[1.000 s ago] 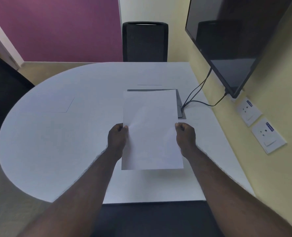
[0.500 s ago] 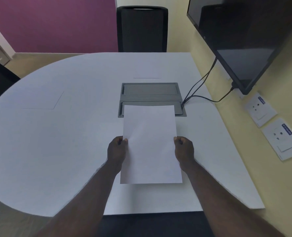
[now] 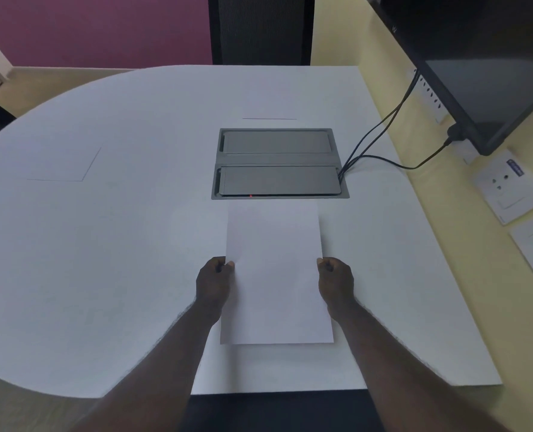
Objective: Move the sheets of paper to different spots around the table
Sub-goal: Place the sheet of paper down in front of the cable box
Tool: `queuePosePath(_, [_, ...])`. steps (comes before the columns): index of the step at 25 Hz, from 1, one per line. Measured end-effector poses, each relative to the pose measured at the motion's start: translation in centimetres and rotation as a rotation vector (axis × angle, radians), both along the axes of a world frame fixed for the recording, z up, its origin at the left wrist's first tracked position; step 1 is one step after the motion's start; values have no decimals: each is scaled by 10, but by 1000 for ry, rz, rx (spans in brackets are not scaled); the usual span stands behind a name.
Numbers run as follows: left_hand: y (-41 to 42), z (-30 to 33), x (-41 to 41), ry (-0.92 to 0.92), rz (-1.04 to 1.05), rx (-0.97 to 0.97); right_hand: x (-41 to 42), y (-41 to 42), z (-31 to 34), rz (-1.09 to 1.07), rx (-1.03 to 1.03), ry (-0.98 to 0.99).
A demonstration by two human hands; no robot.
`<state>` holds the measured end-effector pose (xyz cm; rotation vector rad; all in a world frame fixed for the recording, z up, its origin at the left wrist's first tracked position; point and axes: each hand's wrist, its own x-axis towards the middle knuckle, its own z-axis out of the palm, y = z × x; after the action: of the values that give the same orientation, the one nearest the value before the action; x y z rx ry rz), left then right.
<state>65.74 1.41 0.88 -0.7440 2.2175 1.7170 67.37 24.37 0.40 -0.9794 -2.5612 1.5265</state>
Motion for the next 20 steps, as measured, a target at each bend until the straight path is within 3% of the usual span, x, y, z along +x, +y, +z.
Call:
queuePosePath(10, [-1, -24, 0, -53, -27, -64, 1, -1, -31, -5, 125, -37])
queuePosePath(20, [-2, -36, 2, -2, -110, -353, 2, -5, -47, -102, 182, -76])
